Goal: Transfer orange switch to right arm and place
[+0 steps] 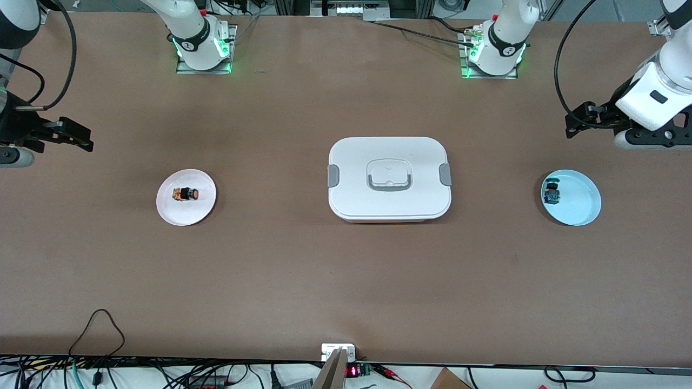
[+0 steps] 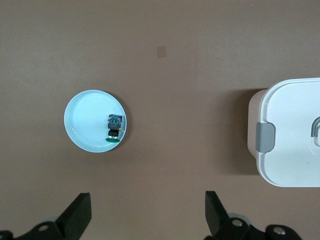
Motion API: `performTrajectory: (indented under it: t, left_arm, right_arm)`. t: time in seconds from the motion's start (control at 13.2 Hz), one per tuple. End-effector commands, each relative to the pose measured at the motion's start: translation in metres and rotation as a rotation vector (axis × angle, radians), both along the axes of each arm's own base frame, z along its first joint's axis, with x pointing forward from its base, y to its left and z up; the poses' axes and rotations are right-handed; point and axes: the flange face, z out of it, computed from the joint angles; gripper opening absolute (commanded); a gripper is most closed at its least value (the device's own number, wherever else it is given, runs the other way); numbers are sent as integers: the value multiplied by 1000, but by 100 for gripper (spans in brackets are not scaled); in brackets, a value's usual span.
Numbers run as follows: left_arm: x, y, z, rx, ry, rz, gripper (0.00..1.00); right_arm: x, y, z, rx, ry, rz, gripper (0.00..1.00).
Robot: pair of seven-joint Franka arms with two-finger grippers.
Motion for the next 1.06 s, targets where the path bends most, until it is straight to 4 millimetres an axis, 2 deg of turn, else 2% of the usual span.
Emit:
performTrajectory:
  t: [0.0,0.23,0.46,0.61,0.99]
  left_arm:
    - [2,1,5,7,8,-7,100]
    - [2,1,5,7,8,-7,100]
    - [2,1,5,7,8,-7,100]
    - [3,1,5,7,6,-9,100]
    - [2,1,5,7,9,-7,100]
  right_arm:
    - [-18,1,2,7,-7,-18,100]
    - [-28,2,7,11,26,-53,100]
    - [-28,3,10,14,26,-52,100]
    - [-26,5,20,49,2,-58,100]
    - [-25,8,23,60,-2,-55,100]
